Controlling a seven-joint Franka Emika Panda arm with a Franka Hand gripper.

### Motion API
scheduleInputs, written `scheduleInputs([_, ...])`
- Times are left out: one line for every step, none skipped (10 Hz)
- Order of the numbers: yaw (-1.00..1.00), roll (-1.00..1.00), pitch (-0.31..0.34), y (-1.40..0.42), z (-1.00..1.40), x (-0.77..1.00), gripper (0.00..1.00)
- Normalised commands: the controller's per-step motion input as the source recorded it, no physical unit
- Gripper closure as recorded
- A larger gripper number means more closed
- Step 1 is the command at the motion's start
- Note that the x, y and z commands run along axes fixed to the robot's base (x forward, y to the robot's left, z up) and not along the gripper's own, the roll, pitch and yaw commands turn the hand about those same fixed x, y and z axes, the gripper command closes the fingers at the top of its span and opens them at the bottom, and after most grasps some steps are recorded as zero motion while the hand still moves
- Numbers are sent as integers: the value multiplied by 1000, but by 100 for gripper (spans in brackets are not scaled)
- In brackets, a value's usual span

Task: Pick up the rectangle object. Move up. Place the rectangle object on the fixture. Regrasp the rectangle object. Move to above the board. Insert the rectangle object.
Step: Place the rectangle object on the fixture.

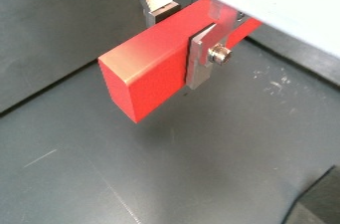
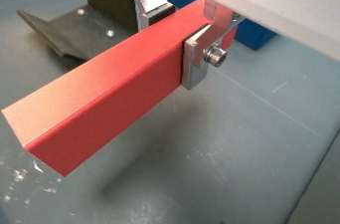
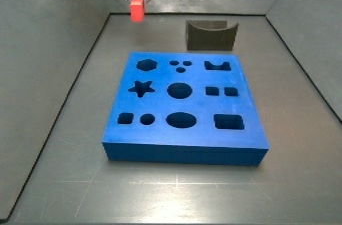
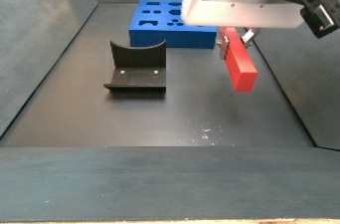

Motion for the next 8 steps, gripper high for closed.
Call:
scheduleInputs([0,-8,29,-2,1000,-4,100])
scheduleInputs([0,-10,32,-3,1000,-7,100])
scheduleInputs([0,-12,37,-5,1000,-12,100])
scheduleInputs([0,-14,36,-6,1000,-13,100])
scheduleInputs([0,-17,42,-8,960,-14,100])
scheduleInputs([0,-21,48,-7,813,-11,100])
scheduleInputs([0,-25,59,-7,614,-3,100])
scheduleInputs([0,-29,68,-6,466,4,100])
